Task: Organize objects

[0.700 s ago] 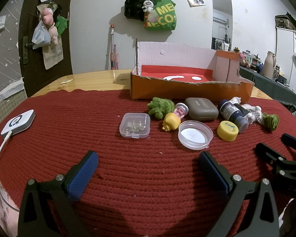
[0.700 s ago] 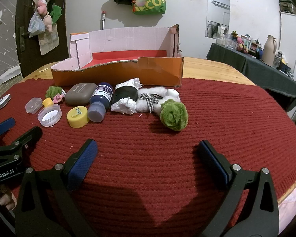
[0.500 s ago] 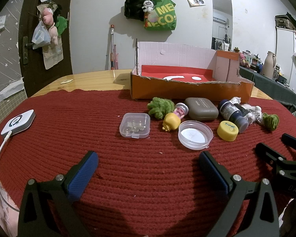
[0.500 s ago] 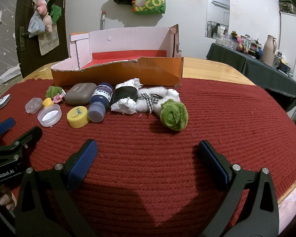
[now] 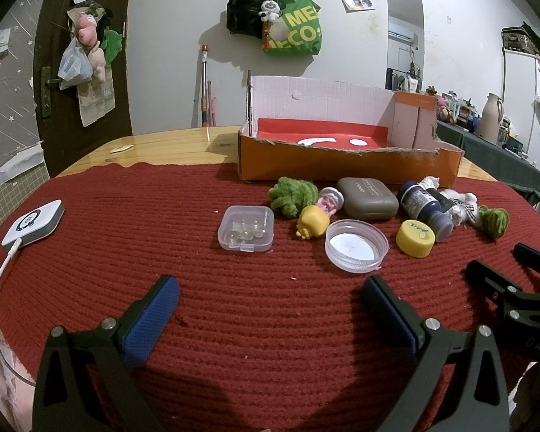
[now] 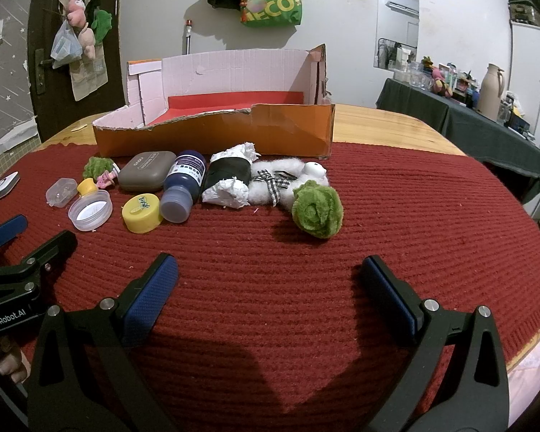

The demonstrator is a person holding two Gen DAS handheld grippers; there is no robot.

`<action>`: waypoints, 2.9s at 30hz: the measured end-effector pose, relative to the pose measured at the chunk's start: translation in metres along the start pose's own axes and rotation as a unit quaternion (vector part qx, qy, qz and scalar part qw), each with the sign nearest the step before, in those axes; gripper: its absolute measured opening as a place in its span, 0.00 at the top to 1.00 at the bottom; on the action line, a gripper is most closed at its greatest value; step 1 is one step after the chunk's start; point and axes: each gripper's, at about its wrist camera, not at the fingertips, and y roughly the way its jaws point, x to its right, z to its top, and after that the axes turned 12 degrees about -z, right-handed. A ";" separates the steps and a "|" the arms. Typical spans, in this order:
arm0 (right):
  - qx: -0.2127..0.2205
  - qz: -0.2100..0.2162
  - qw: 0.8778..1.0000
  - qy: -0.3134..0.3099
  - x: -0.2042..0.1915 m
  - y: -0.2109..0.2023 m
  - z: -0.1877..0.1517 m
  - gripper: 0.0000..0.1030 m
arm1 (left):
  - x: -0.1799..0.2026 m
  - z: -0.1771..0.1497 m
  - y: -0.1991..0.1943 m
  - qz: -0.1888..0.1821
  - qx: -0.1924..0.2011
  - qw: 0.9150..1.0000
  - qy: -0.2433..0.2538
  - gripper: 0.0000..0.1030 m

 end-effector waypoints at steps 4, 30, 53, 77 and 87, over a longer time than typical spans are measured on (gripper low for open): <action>0.000 0.000 1.000 0.000 0.000 0.000 0.000 0.00 | 0.000 0.000 0.000 0.000 0.000 1.000 0.000 0.00; -0.009 0.001 1.000 0.000 0.005 0.001 0.002 0.00 | 0.000 0.000 0.000 -0.002 -0.005 1.000 0.000 0.00; -0.025 -0.012 1.000 -0.009 0.024 0.008 0.041 0.00 | -0.034 0.046 0.006 -0.048 -0.083 0.995 -0.008 0.00; -0.070 0.036 0.997 -0.002 0.036 0.029 0.044 0.76 | -0.052 0.063 0.037 -0.095 -0.133 0.986 0.017 0.64; -0.024 0.033 0.999 -0.012 0.039 -0.001 0.062 0.76 | -0.041 0.073 0.015 -0.100 -0.098 0.990 0.032 0.64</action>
